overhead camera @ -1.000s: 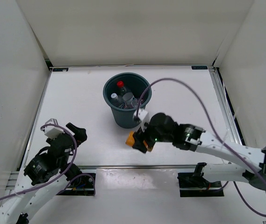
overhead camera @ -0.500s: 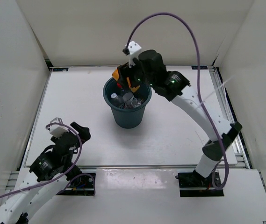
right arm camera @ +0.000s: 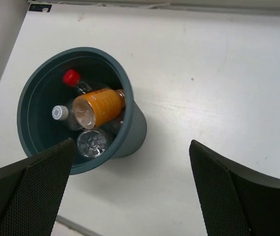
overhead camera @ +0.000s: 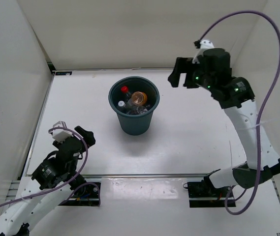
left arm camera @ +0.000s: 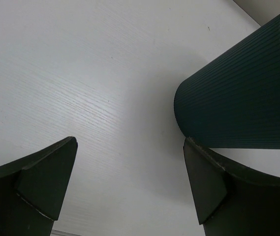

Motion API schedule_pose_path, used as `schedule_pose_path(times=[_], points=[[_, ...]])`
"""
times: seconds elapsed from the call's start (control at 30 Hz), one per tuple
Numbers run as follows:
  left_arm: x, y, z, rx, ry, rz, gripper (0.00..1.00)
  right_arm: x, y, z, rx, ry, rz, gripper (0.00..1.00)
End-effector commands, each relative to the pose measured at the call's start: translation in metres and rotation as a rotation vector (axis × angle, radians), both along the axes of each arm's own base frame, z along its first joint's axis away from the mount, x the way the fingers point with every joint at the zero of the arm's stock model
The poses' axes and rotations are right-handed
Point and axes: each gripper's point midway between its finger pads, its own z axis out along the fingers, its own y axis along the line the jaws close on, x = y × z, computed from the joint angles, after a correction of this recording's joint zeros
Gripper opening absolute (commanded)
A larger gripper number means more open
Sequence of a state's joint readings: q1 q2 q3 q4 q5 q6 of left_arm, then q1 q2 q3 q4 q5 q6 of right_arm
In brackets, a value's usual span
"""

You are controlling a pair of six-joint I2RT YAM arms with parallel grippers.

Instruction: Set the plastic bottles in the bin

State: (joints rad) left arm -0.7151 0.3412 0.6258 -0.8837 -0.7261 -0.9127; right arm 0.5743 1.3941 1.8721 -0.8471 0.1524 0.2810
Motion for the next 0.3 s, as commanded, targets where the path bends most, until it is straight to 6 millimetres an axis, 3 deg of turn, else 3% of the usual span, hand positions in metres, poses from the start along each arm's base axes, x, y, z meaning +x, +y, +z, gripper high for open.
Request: schedule_pose_path(times=[0.0, 0.03, 0.07, 0.13, 0.27], points=[[0.007, 0.006, 0.019, 0.037, -0.037, 0.036, 1.00, -0.020, 0.000, -0.029, 0.124, 0.257, 0.123, 1.00], [0.010, 0.007, 0.019, 0.056, -0.035, 0.044, 1.00, -0.018, -0.012, -0.035, 0.152, 0.286, 0.101, 1.00], [0.011, 0.008, 0.018, 0.067, -0.032, 0.054, 1.00, -0.025, -0.011, -0.028, 0.197, 0.282, 0.138, 1.00], [0.015, 0.008, 0.019, 0.088, -0.027, 0.061, 1.00, -0.024, -0.022, -0.035, 0.214, 0.287, 0.116, 1.00], [0.023, 0.010, 0.026, 0.144, -0.034, 0.089, 1.00, -0.022, -0.040, -0.027, 0.254, 0.263, 0.100, 1.00]])
